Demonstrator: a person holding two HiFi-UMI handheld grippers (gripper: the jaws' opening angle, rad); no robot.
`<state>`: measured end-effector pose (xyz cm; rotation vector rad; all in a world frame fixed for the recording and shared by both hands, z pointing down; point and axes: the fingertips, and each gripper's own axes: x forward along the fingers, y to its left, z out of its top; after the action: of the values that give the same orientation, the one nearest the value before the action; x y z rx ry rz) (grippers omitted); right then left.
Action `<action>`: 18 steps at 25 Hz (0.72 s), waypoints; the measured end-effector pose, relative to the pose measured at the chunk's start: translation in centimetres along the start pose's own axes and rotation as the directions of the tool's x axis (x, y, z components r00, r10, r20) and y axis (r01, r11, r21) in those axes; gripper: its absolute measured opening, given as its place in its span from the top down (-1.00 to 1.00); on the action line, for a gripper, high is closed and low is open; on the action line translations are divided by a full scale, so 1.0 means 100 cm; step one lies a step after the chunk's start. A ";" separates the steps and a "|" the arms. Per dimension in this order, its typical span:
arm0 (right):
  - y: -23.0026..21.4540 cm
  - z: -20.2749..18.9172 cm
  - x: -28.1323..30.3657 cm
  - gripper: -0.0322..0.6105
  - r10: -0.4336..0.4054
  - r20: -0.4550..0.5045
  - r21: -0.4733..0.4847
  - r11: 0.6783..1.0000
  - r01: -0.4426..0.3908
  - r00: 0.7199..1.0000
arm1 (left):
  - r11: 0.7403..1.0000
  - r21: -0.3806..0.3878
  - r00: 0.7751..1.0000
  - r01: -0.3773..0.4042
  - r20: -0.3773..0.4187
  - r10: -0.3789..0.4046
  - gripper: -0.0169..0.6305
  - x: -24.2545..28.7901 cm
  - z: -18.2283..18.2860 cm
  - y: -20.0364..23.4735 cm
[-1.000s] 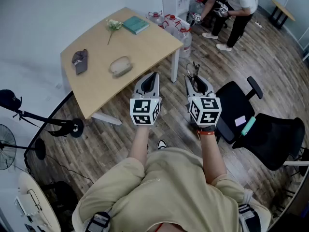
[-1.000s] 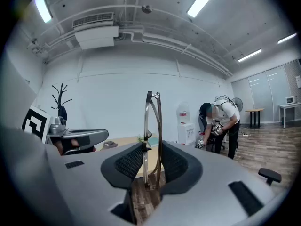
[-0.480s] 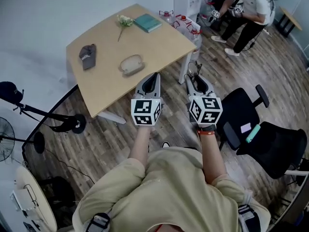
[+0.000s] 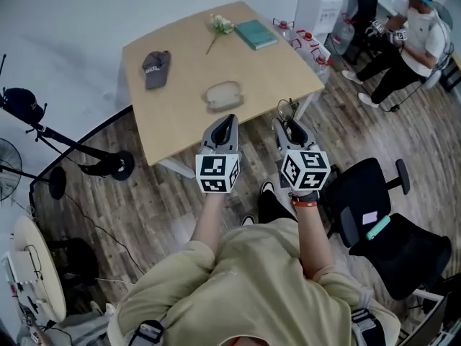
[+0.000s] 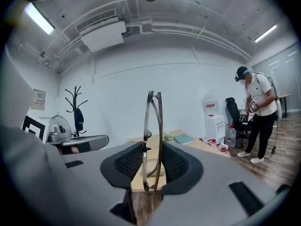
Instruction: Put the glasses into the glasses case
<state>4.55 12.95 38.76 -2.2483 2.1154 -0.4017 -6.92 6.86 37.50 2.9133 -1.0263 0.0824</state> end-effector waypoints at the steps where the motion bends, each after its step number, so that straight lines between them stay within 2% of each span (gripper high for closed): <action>1: 0.004 0.001 0.013 0.48 0.020 -0.009 -0.003 1.000 -0.020 1.000 | 1.000 -0.002 1.000 -0.019 -0.004 0.019 0.88 0.004 -0.002 0.011; 4: 0.015 0.001 0.056 0.48 0.099 -0.042 -0.026 0.995 -0.101 0.994 | 0.997 -0.002 0.997 -0.076 -0.002 0.076 0.88 0.020 -0.005 0.042; 7: 0.016 0.004 0.103 0.48 0.159 -0.063 -0.009 0.987 -0.160 0.985 | 0.993 0.005 0.993 -0.115 0.003 0.115 0.88 0.047 -0.006 0.069; 10: 0.020 0.011 0.153 0.48 0.239 -0.098 0.004 0.971 -0.240 0.966 | 0.988 0.014 0.988 -0.157 -0.011 0.157 0.88 0.078 -0.001 0.101; 12: 0.020 0.018 0.183 0.48 0.292 -0.112 -0.036 0.954 -0.297 0.950 | 0.981 0.022 0.981 -0.195 -0.012 0.195 0.88 0.098 0.004 0.120; 18: 0.008 0.026 0.256 0.48 0.347 -0.170 -0.062 0.930 -0.362 0.922 | 0.957 0.029 0.956 -0.290 -0.030 0.291 0.88 0.148 0.003 0.167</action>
<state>5.44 -12.75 40.41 -1.8642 2.6057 -0.4831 -5.87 -15.34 38.75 2.7474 -1.4497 0.1560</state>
